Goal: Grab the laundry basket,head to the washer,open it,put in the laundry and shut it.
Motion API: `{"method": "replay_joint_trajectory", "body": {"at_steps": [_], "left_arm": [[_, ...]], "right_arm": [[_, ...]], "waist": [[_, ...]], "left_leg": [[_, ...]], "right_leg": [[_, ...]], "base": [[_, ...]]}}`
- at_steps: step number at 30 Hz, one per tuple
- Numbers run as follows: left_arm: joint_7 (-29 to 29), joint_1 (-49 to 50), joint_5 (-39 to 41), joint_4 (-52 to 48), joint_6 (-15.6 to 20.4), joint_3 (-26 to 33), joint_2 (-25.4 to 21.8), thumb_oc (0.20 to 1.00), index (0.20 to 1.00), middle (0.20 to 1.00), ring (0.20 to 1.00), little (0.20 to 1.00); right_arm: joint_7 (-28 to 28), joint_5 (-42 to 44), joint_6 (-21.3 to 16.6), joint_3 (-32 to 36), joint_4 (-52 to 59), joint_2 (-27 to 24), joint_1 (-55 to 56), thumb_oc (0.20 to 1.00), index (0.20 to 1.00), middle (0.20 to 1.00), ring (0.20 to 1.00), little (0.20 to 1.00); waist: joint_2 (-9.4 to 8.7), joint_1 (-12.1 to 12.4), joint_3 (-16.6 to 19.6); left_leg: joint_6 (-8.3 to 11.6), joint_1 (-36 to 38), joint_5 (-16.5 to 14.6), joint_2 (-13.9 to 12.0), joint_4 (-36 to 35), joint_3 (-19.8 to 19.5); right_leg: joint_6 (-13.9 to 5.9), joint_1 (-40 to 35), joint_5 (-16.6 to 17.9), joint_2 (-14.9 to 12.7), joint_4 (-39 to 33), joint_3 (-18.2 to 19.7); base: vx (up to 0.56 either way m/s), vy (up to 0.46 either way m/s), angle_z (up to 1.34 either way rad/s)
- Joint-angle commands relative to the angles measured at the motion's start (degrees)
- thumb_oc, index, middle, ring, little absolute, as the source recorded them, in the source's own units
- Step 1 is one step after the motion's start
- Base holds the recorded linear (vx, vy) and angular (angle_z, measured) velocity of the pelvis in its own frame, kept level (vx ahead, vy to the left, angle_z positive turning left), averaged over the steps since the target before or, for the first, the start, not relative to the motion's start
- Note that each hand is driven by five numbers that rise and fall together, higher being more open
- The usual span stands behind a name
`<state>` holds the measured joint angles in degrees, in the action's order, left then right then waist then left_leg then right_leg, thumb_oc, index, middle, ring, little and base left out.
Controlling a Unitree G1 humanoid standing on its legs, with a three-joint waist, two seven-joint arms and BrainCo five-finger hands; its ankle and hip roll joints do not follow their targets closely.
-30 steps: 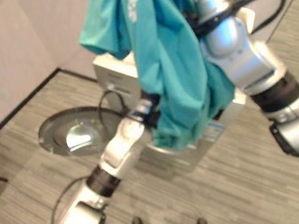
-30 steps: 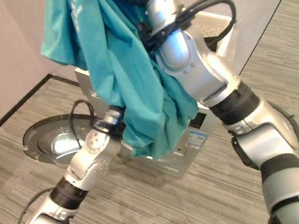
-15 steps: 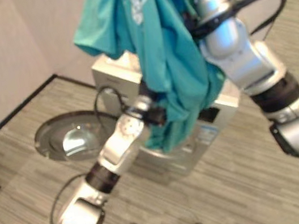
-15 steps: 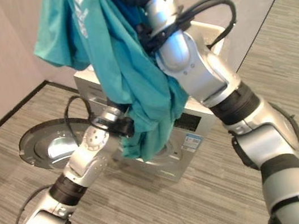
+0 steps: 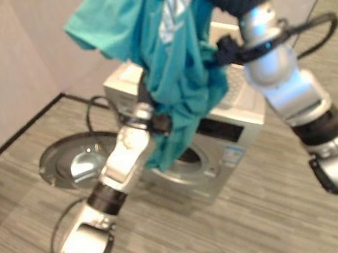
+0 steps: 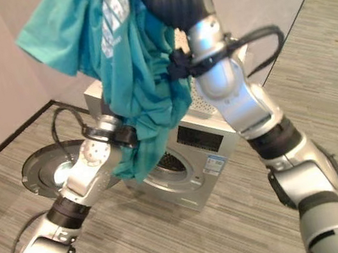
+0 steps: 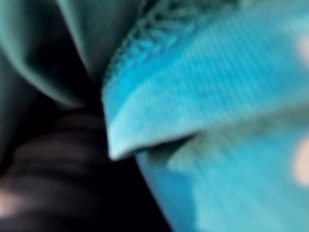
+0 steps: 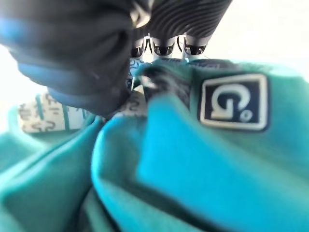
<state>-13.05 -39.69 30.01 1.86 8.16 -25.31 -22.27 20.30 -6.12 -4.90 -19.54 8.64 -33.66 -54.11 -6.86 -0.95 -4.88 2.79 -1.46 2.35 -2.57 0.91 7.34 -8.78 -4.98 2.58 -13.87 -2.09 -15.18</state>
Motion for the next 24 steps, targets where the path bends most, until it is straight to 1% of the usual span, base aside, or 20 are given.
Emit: {"method": "replay_joint_trajectory", "body": {"at_steps": [1,5,10,12,13,14,17,18,19,20,21,22,23,24], "left_arm": [[-2.2,-3.5,-4.2,3.2,4.8,4.2,-0.4,0.2,0.2,0.2,0.2,0.2],[-4.7,-4.3,-6.6,4.6,5.4,8.2,-3.5,0.2,0.2,0.2,0.2,0.2],[-6.8,-2.5,-8.6,3.6,6.7,14.3,-6.6,0.2,0.2,0.2,0.2,0.2],[-6.7,-0.7,-9.0,2.3,7.2,16.3,-7.7,0.2,0.2,0.2,0.2,0.2],[-6.4,1.7,-9.2,0.6,7.4,18.6,-8.7,0.2,0.2,0.2,0.2,0.2],[-6.2,2.8,-9.6,-0.2,7.5,19.6,-9.2,0.2,0.2,0.2,0.2,0.2],[-5.9,4.6,-10.0,-1.5,7.5,20.8,-9.6,0.2,0.2,0.2,0.2,0.2],[-5.0,9.3,-10.8,-4.6,8.1,24.4,-11.0,0.2,0.2,0.2,0.2,0.2],[-5.0,9.8,-10.9,-5.0,7.9,24.5,-10.9,0.2,0.2,0.2,0.2,0.2],[-4.5,13.2,-11.2,-6.6,8.5,27.2,-11.0,0.2,0.2,0.2,0.2,0.2],[-4.4,13.8,-11.2,-7.1,8.4,27.2,-10.8,0.2,0.2,0.2,0.2,0.2],[-4.1,16.1,-11.1,-8.2,8.6,28.6,-10.3,0.2,0.2,0.2,0.2,0.2],[-3.6,21.0,-10.6,-10.1,8.9,31.6,-9.0,0.2,0.2,0.2,0.2,0.2],[-3.2,23.6,-10.4,-11.3,9.0,32.8,-8.2,0.2,0.2,0.2,0.2,0.2]], "right_arm": [[-0.9,3.0,-2.1,3.8,1.2,1.2,1.1,1.0,1.0,1.0,1.0,1.0],[-0.3,1.8,-2.8,8.1,5.0,2.6,7.3,1.0,1.0,1.0,1.0,1.0],[0.4,-4.1,-3.1,14.9,10.2,3.2,17.3,1.0,1.0,1.0,1.0,1.0],[0.3,-5.0,-3.2,17.4,11.3,3.2,21.7,1.0,1.0,1.0,1.0,1.0],[0.7,-5.3,-3.3,20.6,12.1,3.7,26.2,1.0,1.0,1.0,1.0,1.0],[0.9,-6.1,-3.2,22.1,12.3,3.6,28.1,1.0,1.0,1.0,1.0,1.0],[1.2,-7.3,-3.0,23.8,13.1,3.4,30.7,1.0,1.0,1.0,1.0,1.0],[2.6,-10.5,-2.7,29.7,13.6,2.6,37.0,1.0,1.0,1.0,1.0,1.0],[2.5,-10.6,-2.6,29.8,14.0,2.7,37.7,1.0,1.0,1.0,1.0,1.0],[4.1,-13.4,-1.9,34.2,13.6,2.4,41.7,1.0,1.0,1.0,1.0,1.0],[4.1,-13.5,-1.9,34.3,13.9,2.4,42.3,1.0,1.0,1.0,1.0,1.0],[5.1,-15.6,-1.3,36.4,13.5,2.1,44.7,1.0,1.0,1.0,1.0,1.0],[7.1,-17.4,0.3,40.9,11.3,3.0,49.8,1.0,1.0,1.0,1.0,1.0],[7.9,-17.8,0.8,42.6,10.2,3.5,52.1,1.0,1.0,1.0,1.0,1.0]], "waist": [[1.36,0.6,3.5],[2.12,0.2,4.0],[3.28,-0.5,4.7],[3.62,-0.8,5.0],[4.07,-1.1,5.2],[4.27,-1.2,5.3],[4.46,-1.2,5.6],[4.93,-1.6,5.4],[4.96,-1.6,5.7],[5.15,-2.0,5.3],[5.21,-1.9,5.5],[5.26,-2.0,5.6],[5.26,-2.5,5.2],[5.27,-2.6,5.1]], "left_leg": [[-2.77,2.4,-8.2,-0.9,-0.8,-3.5],[-2.68,2.7,-8.1,-1.0,-1.0,-3.2],[-2.73,3.3,-8.0,-1.0,-1.4,-2.8],[-2.77,3.5,-8.1,-1.0,-1.4,-2.8],[-2.8,3.6,-8.1,-1.0,-1.4,-2.7],[-2.82,3.7,-8.1,-1.0,-1.4,-2.7],[-2.8,3.8,-8.1,-1.0,-1.4,-2.7],[-2.76,3.7,-8.2,-1.0,-1.2,-2.8],[-2.74,3.7,-8.2,-1.0,-1.2,-2.9],[-2.74,3.7,-8.3,-1.1,-1.2,-2.8],[-2.73,3.8,-8.3,-1.1,-1.2,-2.9],[-2.75,3.8,-8.3,-1.1,-1.2,-2.9],[-2.77,3.8,-8.4,-1.2,-1.2,-2.9],[-2.8,3.8,-8.5,-1.2,-1.1,-2.9]], "right_leg": [[0.42,3.0,-4.3,0.9,4.5,2.3],[0.39,2.9,-4.6,1.1,4.7,2.7],[0.4,3.0,-4.8,1.2,5.0,3.0],[0.38,3.0,-4.8,1.3,5.0,3.0],[0.41,2.9,-4.9,1.3,5.2,3.0],[0.43,2.9,-4.9,1.3,5.2,3.1],[0.45,2.8,-5.0,1.3,5.2,3.0],[0.44,2.8,-5.1,1.3,5.3,2.9],[0.45,2.7,-5.2,1.3,5.3,2.9],[0.48,2.8,-5.2,1.3,5.3,2.9],[0.49,2.8,-5.3,1.3,5.3,2.8],[0.51,2.8,-5.3,1.3,5.4,2.9],[0.56,2.9,-5.3,1.4,5.4,2.9],[0.57,2.9,-5.4,1.4,5.4,2.9]], "base": [[-0.01,0.006,-0.03],[0.0,0.003,-0.03],[0.01,0.002,-0.04],[0.0,0.003,-0.09],[0.01,0.004,-0.06],[0.01,0.006,-0.05],[0.0,0.0,-0.02],[0.0,0.0,0.0],[0.0,0.0,0.0],[0.0,0.0,0.0],[0.0,0.0,0.0],[0.0,0.0,0.0],[0.0,0.0,0.0],[0.0,0.0,0.0]]}}
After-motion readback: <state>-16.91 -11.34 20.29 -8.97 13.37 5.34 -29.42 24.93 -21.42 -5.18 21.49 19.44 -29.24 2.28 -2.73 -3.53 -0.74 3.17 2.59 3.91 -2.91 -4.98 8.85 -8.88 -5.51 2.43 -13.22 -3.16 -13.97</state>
